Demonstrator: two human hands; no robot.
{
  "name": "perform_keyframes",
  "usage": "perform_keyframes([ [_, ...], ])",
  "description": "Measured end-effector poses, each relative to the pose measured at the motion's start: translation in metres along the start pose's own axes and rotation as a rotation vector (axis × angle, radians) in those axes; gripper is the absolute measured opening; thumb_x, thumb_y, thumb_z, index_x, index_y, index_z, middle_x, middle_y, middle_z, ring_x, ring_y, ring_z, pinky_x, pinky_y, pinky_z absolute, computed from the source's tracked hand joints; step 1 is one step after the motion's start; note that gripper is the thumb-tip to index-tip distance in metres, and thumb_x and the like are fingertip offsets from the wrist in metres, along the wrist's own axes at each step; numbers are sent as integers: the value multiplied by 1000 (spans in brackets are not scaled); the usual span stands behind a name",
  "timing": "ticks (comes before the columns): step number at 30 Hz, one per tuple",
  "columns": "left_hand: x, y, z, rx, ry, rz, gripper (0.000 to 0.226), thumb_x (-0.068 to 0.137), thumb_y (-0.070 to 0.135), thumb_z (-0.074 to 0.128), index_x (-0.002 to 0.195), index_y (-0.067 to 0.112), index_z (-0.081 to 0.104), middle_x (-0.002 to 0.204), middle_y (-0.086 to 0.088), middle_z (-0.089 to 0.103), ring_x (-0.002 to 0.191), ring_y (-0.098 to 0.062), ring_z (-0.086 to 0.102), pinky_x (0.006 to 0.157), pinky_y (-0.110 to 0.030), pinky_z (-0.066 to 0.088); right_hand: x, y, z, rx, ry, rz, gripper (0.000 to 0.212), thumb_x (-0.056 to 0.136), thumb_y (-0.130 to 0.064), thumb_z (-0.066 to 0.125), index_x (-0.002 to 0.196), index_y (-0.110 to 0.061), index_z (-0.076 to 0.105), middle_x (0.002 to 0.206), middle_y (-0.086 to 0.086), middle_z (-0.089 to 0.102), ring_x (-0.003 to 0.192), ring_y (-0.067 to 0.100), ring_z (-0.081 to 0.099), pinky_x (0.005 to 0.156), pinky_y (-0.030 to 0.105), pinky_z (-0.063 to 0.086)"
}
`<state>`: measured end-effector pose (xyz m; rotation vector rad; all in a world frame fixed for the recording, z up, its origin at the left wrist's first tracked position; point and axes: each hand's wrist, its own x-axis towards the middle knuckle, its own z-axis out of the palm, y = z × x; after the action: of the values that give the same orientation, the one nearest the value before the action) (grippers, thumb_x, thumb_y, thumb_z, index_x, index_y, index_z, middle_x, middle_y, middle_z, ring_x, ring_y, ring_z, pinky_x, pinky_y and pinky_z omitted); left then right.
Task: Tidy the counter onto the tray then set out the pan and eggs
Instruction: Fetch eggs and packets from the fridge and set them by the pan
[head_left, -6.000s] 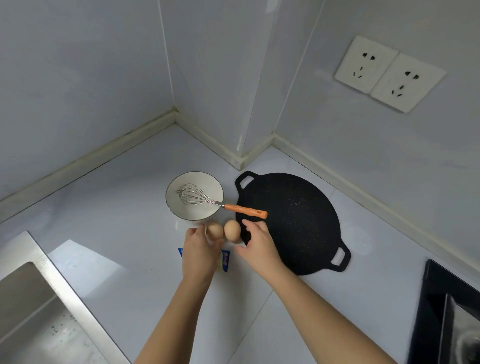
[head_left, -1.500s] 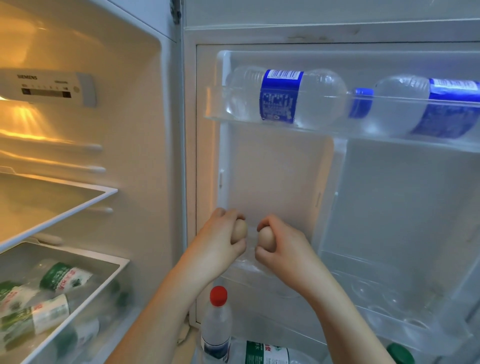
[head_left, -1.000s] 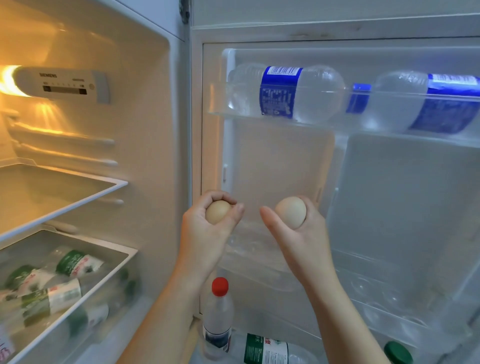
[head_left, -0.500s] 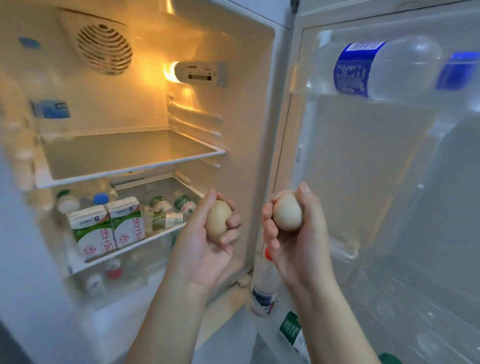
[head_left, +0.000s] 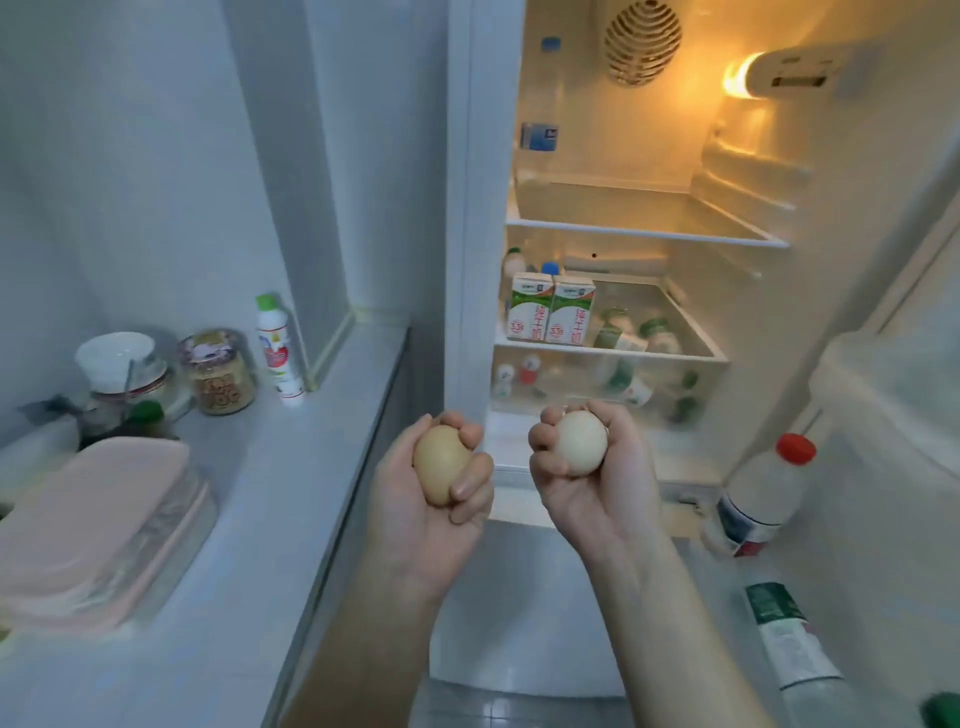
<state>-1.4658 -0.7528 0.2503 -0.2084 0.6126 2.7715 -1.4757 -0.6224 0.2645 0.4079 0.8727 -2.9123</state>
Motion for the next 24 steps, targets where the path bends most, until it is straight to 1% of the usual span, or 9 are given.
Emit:
perform_keyframes([
  [3, -37, 22, -23, -40, 82, 122, 19, 91, 26, 49, 78, 13, 53, 70, -3, 52, 42, -11, 37, 30, -15, 20, -8, 36, 14, -60, -98, 95, 3, 89, -8, 47, 87, -7, 49, 74, 10, 54, 62, 18, 52, 38, 19, 38],
  [5, -71, 37, -40, -65, 147, 207, 13, 85, 24, 56, 77, 14, 52, 71, -3, 51, 45, -11, 39, 29, -14, 23, -19, 65, 24, -118, -186, 155, 11, 81, -2, 56, 89, -7, 49, 76, 10, 55, 66, 17, 53, 41, 19, 41],
  [7, -111, 48, -58, -82, 242, 298, 11, 79, 18, 60, 78, 13, 50, 70, -2, 51, 49, -9, 41, 30, -12, 23, -36, 99, 33, -218, -252, 206, 19, 76, 0, 62, 89, -8, 50, 76, 9, 56, 63, 14, 55, 41, 17, 41],
  [10, -173, 57, -81, -119, 343, 418, 15, 76, 13, 61, 83, 12, 48, 71, -2, 52, 47, -6, 43, 28, -10, 21, -71, 147, 40, -298, -339, 312, 18, 86, 2, 57, 93, -12, 48, 75, 5, 54, 54, 9, 52, 35, 14, 34],
  [15, -295, 53, -124, -94, 414, 538, 15, 84, 26, 58, 77, 18, 49, 67, 4, 49, 33, -3, 27, 29, -14, 9, -161, 218, 40, -309, -478, 554, 14, 91, -16, 54, 80, -18, 46, 68, 1, 45, 37, 3, 27, 30, 12, 12],
  [17, -352, 45, -139, -107, 445, 578, 21, 88, 34, 54, 74, 19, 51, 64, 5, 48, 30, -5, 25, 31, -16, 7, -207, 244, 33, -256, -493, 680, 16, 89, -28, 55, 77, -17, 51, 63, 1, 47, 32, 3, 25, 28, 12, 13],
  [19, -417, 34, -155, -141, 495, 635, 27, 93, 37, 47, 74, 19, 52, 64, 5, 47, 29, -6, 24, 31, -17, 7, -258, 273, 24, -247, -544, 818, 27, 92, -35, 49, 73, -15, 55, 61, 3, 49, 29, 5, 26, 28, 11, 15],
  [22, -505, 14, -169, -205, 572, 755, 30, 98, 33, 37, 77, 17, 51, 63, 3, 48, 31, -8, 26, 33, -18, 8, -331, 310, 16, -276, -635, 1012, 32, 94, -33, 41, 74, -13, 55, 59, 6, 50, 27, 8, 27, 28, 10, 16],
  [24, -555, -2, -173, -245, 624, 843, 30, 98, 32, 36, 78, 15, 52, 65, 1, 50, 34, -9, 28, 36, -18, 9, -375, 328, 16, -318, -692, 1110, 33, 96, -31, 37, 75, -12, 54, 58, 7, 51, 27, 9, 29, 28, 11, 16],
])
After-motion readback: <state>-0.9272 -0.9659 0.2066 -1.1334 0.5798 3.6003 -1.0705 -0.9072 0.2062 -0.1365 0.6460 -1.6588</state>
